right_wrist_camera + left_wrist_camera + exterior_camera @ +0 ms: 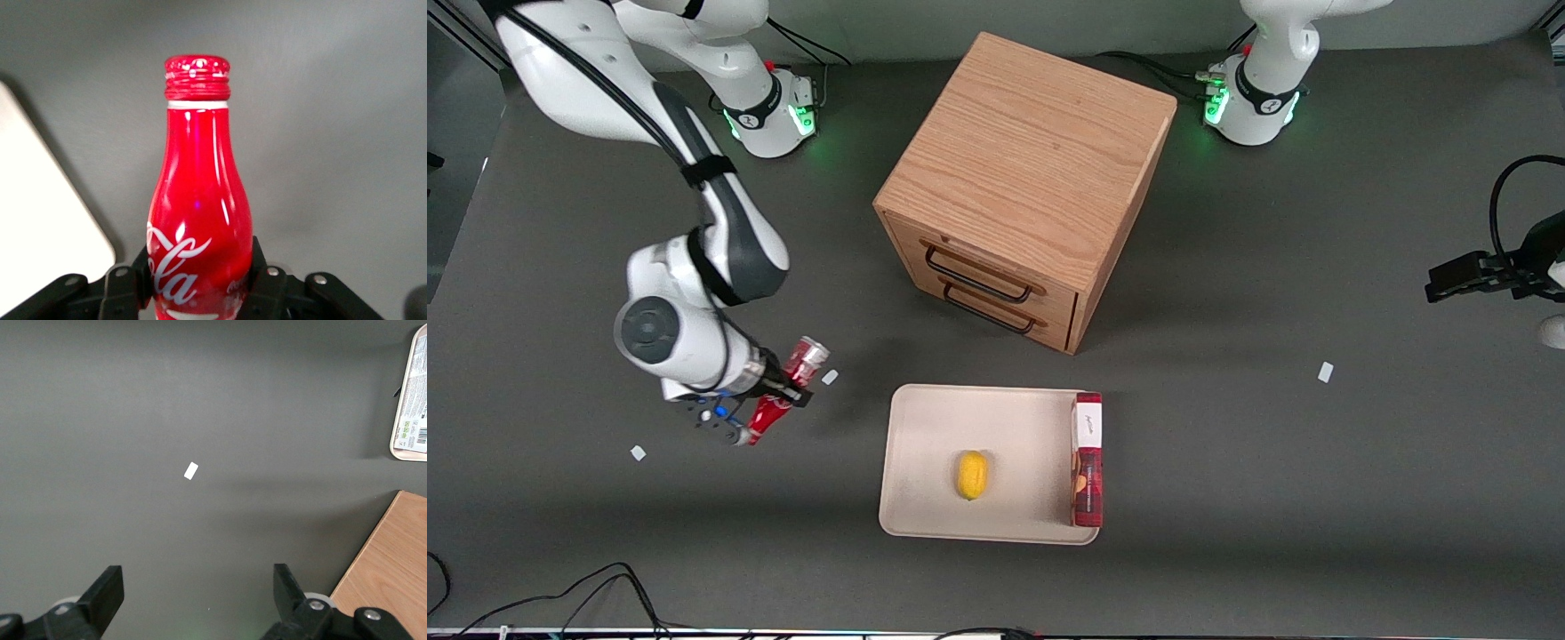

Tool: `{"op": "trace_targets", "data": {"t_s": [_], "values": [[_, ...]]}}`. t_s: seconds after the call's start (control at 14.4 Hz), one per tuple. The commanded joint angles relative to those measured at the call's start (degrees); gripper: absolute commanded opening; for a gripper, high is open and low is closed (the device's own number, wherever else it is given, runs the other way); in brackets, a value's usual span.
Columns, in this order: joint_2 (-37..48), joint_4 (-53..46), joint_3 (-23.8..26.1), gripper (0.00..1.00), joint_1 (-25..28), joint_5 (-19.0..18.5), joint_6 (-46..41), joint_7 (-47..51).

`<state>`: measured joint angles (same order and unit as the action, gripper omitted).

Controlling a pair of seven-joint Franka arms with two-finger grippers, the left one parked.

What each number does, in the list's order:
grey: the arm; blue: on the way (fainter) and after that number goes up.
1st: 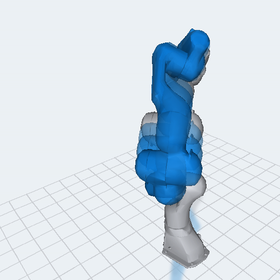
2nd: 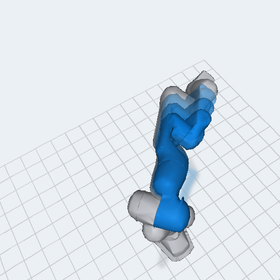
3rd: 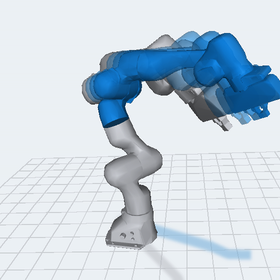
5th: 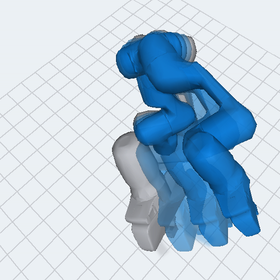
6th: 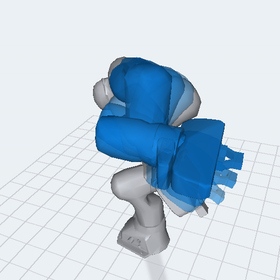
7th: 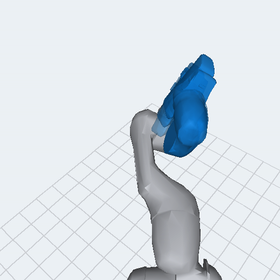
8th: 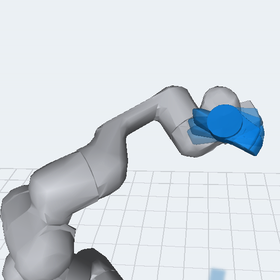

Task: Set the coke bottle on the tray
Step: 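Lift the bottle upright and carry it toward the cream tray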

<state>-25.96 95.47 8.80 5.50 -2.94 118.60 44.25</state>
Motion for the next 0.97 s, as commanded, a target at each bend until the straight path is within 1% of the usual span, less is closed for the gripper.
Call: {"op": "trace_targets", "data": {"t_s": [0.0, 0.21, 0.35, 0.48, 0.62, 0.9], "values": [[-1.9, -12.73, 0.52, 0.25, -0.4, -0.66, -9.77, -5.47], [-4.62, -23.9, 0.69, 0.25, 0.48, -0.66, -16.72, -10.57], [-6.82, -29.88, 0.78, 0.25, 1.62, -0.57, -17.79, -12.51], [-10.41, -34.98, 0.69, 0.26, 4.68, -0.75, -17.53, -13.48], [-15.24, -40.25, 0.52, 0.28, 7.23, -0.75, -15.7, -14.18], [-22.19, -41.07, 0.16, 0.29, 10.5, -1.01, -4.37, -20.5]]}}
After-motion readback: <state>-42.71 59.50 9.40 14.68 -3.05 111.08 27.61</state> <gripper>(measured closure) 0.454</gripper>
